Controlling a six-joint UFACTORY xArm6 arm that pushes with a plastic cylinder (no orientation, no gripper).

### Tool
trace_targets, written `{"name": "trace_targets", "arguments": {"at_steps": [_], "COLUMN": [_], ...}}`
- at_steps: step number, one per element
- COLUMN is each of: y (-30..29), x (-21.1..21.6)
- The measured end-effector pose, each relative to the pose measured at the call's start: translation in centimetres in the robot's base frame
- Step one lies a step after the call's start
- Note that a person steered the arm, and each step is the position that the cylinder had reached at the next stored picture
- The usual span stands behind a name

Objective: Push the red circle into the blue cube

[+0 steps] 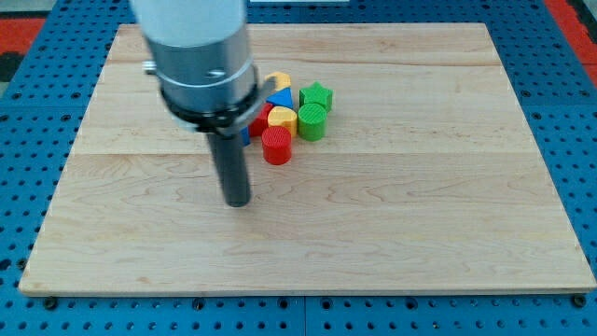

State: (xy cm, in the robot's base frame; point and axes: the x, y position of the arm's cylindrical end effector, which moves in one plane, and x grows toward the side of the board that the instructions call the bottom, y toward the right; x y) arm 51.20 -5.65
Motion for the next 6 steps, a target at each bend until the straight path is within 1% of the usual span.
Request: {"name": "trace_targets", "arguments": {"at_steps": [2, 4, 5, 6], "y": [4.9, 4.9, 5.7, 5.6], "x": [-0.9, -3.4, -5.9, -6.4]}}
